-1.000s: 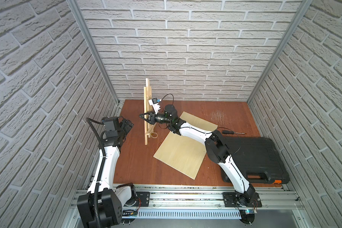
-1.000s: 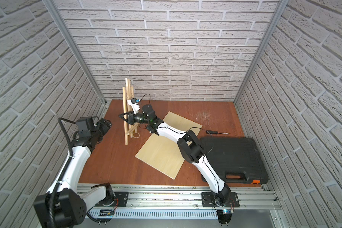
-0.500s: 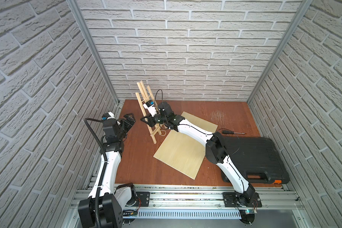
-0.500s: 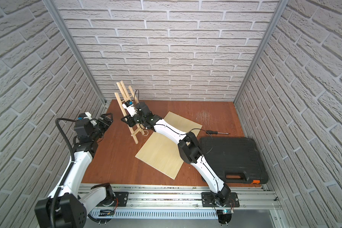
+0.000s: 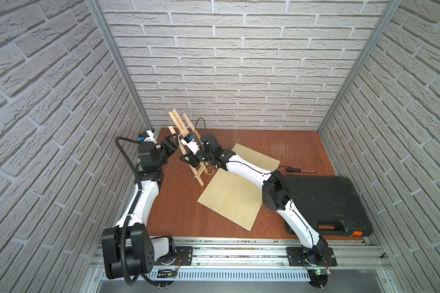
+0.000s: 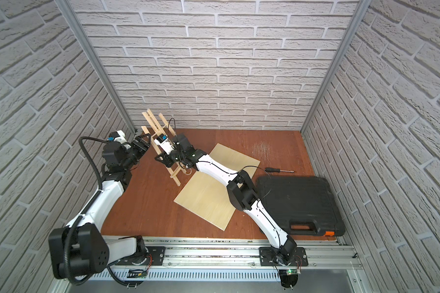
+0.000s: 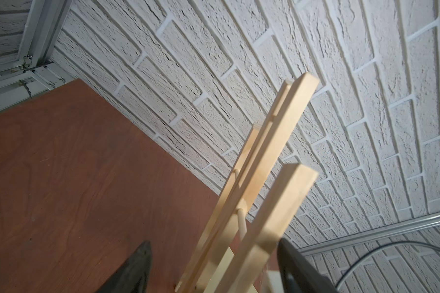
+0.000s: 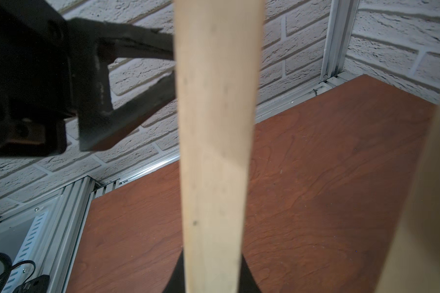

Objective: Disassemble the easel
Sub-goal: Place the easel at the center of the board.

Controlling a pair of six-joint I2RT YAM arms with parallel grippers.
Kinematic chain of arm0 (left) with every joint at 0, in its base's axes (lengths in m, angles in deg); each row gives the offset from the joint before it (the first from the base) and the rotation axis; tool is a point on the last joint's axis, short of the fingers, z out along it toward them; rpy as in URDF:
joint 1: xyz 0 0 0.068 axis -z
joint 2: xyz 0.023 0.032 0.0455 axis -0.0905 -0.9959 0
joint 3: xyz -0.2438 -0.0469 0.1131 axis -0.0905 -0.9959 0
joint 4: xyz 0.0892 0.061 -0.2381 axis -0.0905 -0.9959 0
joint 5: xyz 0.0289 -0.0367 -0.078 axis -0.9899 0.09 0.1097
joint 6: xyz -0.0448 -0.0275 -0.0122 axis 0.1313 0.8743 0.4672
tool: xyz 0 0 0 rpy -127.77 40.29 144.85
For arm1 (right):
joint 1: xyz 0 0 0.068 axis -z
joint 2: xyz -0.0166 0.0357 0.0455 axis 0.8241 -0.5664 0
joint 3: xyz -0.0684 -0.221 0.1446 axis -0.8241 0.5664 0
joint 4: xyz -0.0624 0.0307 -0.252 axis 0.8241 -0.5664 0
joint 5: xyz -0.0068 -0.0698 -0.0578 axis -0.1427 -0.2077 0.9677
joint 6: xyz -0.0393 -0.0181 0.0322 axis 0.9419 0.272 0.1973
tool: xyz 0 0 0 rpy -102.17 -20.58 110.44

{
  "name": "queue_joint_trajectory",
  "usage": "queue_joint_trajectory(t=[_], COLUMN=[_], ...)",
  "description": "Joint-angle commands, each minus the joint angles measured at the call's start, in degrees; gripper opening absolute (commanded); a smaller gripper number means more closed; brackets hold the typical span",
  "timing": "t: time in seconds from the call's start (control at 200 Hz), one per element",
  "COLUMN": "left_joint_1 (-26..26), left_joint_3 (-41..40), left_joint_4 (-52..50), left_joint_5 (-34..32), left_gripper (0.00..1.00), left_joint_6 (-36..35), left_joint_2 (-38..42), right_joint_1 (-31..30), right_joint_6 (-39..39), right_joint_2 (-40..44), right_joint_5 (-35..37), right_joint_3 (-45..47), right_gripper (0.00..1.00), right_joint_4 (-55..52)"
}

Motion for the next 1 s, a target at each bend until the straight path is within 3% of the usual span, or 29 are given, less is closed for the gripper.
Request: queue_joint_trajectory(t=[0.0, 0.155, 0.345, 0.465, 0.54, 0.635, 0.825, 0.995], left_joint_1=[0.18, -0.87, -1.62, -1.78, -2.05, -2.58, -3.55, -5.16], left_joint_3=[3.26, 6.24, 10.36, 10.32, 10.49, 9.91, 7.69, 6.99], left_joint_4=[3.81, 2.57, 0.44, 0.36, -1.65, -1.99, -0.33, 1.31], left_joint_5=[1.08, 2.36, 7.25, 6.60, 5.04, 4.12, 0.99, -2.87], left_gripper=[0.76, 0.73, 0.59, 0.43, 0.24, 0.20, 0.00, 0.00], left_joint_6=[-1.06, -1.84, -1.45, -1.51, -1.65, -2.56, -3.24, -3.62], left_joint_2=[-1.18, -3.85, -7.87, -8.18, -8.15, -7.58, -5.80, -4.73], right_joint_1=[-0.54, -0.80, -0.97, -1.01, -0.94, -1.03, -1.07, -0.97], right_joint_6=[1.25, 2.62, 3.92, 4.39, 4.47, 4.47, 3.62, 2.73], right_joint_2=[-1.46, -1.50, -1.42, -1.47, -1.58, -1.77, -1.97, -1.21], right_joint_5=[-2.83, -4.29, -4.64, -4.60, -4.74, -4.81, -5.25, -5.09], right_joint_3=[-1.28, -1.19, -1.18, -1.18, -1.19, -1.18, -1.19, -0.62], right_gripper=[0.03, 0.03, 0.03, 0.03, 0.03, 0.03, 0.03, 0.20], right_joint_4=[1.49, 1.45, 0.69, 0.47, 0.45, 0.77, 1.59, 1.84])
